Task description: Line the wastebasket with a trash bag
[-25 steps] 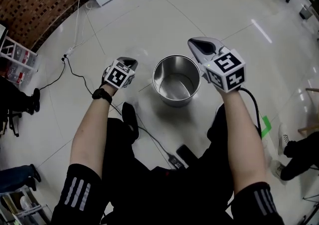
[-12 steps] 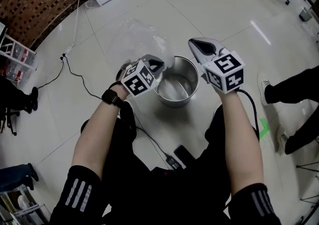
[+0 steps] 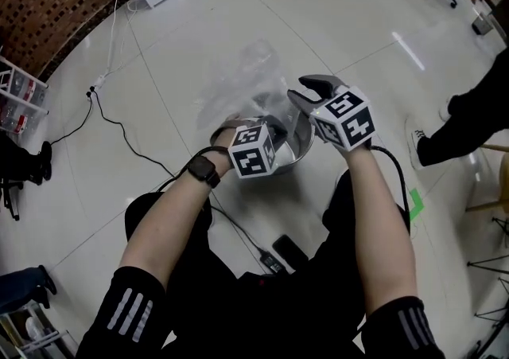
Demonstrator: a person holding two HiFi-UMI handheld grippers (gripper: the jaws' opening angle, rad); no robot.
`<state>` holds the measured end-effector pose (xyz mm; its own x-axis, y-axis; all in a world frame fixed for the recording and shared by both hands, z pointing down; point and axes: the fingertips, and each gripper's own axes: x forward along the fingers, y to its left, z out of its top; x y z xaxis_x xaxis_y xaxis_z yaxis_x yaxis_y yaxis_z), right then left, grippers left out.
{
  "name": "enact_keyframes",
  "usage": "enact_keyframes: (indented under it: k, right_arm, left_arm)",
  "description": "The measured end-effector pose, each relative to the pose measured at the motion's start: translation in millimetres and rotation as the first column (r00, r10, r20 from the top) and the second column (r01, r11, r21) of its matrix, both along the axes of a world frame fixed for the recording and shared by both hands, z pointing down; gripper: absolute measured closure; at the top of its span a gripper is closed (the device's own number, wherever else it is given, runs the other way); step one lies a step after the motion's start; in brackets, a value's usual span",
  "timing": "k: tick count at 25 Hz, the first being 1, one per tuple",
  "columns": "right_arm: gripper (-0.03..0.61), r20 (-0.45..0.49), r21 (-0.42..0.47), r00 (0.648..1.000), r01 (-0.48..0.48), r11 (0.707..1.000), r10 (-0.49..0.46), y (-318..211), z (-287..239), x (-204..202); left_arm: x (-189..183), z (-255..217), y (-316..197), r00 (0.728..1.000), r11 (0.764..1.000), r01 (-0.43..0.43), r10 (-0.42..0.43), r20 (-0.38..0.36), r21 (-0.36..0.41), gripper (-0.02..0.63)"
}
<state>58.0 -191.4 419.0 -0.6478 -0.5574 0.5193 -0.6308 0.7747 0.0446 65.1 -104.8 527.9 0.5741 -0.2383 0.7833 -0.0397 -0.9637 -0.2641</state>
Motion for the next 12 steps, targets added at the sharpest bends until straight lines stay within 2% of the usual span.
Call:
enact_keyframes:
  k: [3, 5, 12]
  right_arm:
    - [0.380, -0.118, -0.067, 0.993, -0.023, 0.997, 0.015, -2, 35, 7]
    - [0.376, -0.152, -0.112, 0.988, -0.040, 0.993, 0.022, -2, 50, 11]
    - [0.374, -0.144, -0.304, 0.989, -0.028, 0.952, -0.017, 18, 86, 0]
  left_arm:
    - [3, 0, 2, 1.000, 1.000, -0.011, 0.011, -0.003, 0.008, 0.620]
    - [3, -2, 0, 1.000, 1.000, -0.008, 0.008, -0.009, 0.014, 0.620]
    - [5, -5, 7, 0.999, 0.999, -0.033, 0.033, -0.018, 0.022, 0.620]
